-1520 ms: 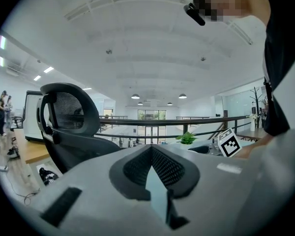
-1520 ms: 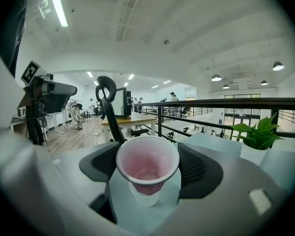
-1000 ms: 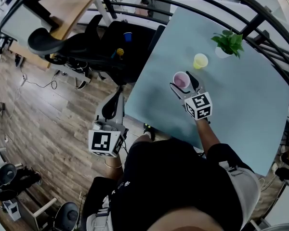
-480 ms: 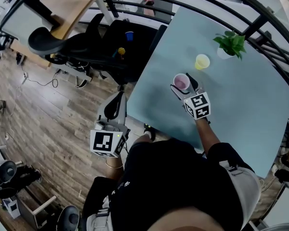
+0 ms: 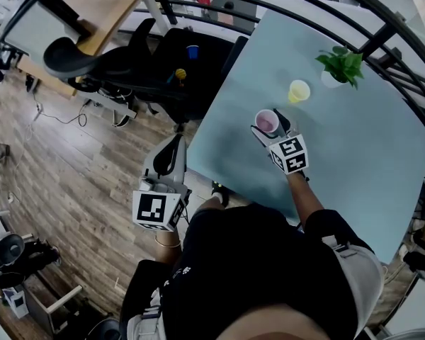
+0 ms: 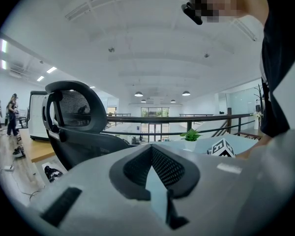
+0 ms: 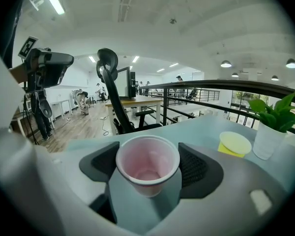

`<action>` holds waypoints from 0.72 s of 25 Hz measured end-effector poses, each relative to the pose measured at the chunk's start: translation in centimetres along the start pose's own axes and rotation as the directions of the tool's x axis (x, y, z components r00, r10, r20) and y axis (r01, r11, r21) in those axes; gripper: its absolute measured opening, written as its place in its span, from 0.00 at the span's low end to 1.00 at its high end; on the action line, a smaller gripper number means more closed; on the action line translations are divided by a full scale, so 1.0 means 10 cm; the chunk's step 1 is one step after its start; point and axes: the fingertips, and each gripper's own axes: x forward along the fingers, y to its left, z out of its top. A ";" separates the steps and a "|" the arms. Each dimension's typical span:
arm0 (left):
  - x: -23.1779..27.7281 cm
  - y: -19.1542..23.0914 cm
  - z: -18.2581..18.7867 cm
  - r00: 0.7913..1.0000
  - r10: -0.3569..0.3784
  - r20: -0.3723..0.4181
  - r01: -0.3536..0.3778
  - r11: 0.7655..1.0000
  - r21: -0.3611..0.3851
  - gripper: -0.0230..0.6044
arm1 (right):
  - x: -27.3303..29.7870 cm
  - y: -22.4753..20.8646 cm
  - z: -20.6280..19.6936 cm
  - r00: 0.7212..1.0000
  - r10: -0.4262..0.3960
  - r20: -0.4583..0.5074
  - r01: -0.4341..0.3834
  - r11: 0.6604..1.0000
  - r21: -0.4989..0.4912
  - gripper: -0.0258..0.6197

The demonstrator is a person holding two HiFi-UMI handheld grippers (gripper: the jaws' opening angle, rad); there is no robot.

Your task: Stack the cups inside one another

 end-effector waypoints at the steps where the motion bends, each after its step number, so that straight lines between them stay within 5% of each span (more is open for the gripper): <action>1: 0.00 0.00 0.00 1.000 0.001 0.000 -0.001 1.000 0.001 0.02 | 0.00 0.00 0.00 1.000 0.002 0.001 -0.002 1.000 0.002 0.61; 18: -0.06 -0.02 0.00 1.000 0.006 0.007 -0.006 1.000 0.006 0.02 | -0.14 0.05 0.23 0.996 0.009 0.086 -0.011 1.000 0.026 0.63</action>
